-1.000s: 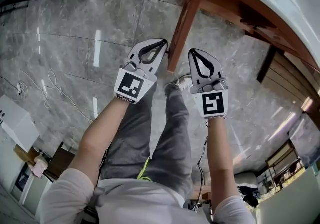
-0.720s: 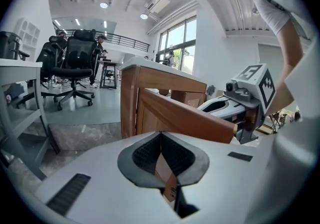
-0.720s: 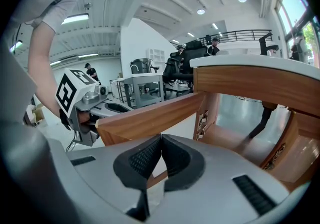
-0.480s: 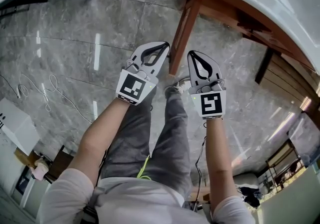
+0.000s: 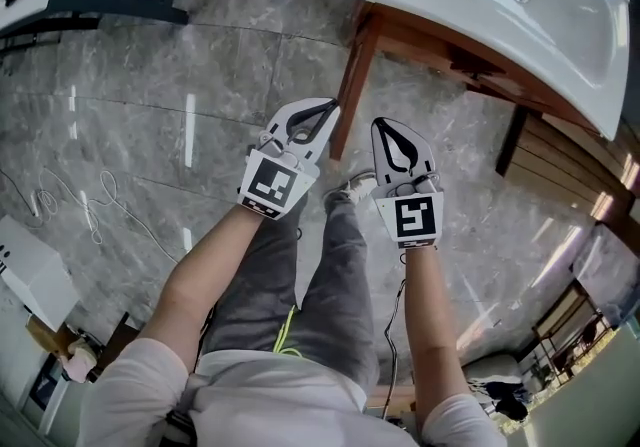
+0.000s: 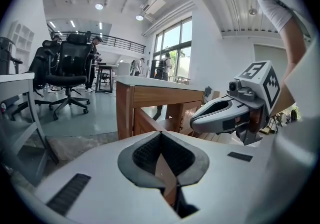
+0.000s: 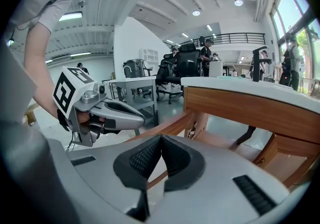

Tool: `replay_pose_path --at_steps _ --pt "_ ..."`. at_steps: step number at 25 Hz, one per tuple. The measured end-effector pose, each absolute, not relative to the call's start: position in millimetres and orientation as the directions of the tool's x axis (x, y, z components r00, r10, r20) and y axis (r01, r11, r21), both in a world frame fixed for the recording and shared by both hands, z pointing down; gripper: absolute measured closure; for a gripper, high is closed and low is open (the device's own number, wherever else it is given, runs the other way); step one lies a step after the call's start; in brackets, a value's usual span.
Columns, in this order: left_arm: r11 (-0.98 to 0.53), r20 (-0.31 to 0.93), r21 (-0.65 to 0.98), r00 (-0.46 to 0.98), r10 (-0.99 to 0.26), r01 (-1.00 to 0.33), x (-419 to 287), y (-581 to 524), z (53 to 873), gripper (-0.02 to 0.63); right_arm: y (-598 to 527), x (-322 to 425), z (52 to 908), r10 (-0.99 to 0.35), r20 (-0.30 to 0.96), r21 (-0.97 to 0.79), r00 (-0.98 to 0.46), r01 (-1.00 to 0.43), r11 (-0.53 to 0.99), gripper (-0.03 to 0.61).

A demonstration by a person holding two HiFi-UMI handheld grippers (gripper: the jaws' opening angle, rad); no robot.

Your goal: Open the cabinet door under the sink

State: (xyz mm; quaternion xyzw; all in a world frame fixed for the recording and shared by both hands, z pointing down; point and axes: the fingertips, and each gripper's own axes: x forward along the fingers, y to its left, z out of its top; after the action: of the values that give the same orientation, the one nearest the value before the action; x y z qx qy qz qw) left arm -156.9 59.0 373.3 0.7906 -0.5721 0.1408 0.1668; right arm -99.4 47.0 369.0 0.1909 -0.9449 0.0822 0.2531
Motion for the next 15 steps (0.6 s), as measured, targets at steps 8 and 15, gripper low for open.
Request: replay_pose_path --at_steps 8,15 --pt "-0.314 0.359 0.106 0.33 -0.873 -0.944 -149 38 322 0.596 26 -81 325 -0.405 0.489 -0.046 -0.773 -0.486 0.873 0.548" --pt "-0.368 0.298 0.088 0.377 -0.877 -0.926 -124 16 267 0.597 12 -52 282 -0.491 0.46 -0.069 -0.74 -0.581 0.811 0.548"
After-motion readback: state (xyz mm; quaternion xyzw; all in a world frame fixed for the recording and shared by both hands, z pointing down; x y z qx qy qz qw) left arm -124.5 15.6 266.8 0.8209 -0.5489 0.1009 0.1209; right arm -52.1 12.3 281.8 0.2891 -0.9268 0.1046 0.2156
